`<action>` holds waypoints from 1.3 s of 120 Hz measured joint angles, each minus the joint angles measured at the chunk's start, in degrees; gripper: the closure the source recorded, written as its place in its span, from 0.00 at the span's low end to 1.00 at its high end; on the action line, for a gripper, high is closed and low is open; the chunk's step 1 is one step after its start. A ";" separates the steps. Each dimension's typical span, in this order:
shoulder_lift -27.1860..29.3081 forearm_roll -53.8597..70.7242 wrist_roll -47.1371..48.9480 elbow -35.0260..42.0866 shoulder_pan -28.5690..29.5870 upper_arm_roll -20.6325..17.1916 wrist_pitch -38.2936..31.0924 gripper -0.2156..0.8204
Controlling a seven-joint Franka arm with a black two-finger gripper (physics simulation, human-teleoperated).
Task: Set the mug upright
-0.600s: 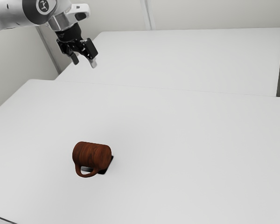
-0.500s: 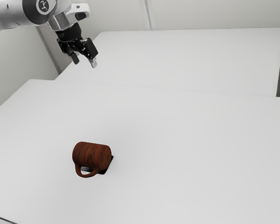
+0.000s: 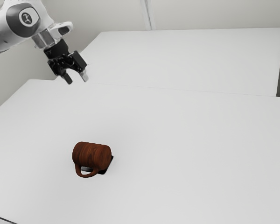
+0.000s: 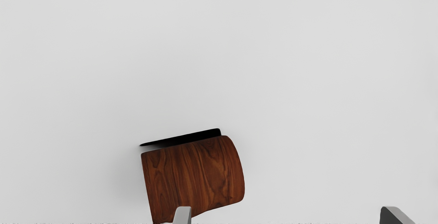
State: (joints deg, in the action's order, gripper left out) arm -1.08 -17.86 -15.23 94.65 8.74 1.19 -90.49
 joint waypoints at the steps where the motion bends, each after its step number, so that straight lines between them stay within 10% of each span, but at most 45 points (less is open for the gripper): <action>1: 0.02 -0.48 -0.18 0.24 0.22 0.19 0.10 0.21; 37: 0.00 -13.14 -9.47 13.39 5.17 9.89 1.29 0.21; 65: -0.52 -16.73 -16.41 18.84 11.33 10.82 -1.38 0.21; 99: -3.53 -19.94 -23.07 21.39 2.92 11.61 -3.46 0.21; 156: -6.39 -25.30 -30.47 28.48 5.36 12.64 -4.65 0.21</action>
State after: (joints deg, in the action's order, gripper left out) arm -7.47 -43.16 -45.71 123.14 14.10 13.83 -95.14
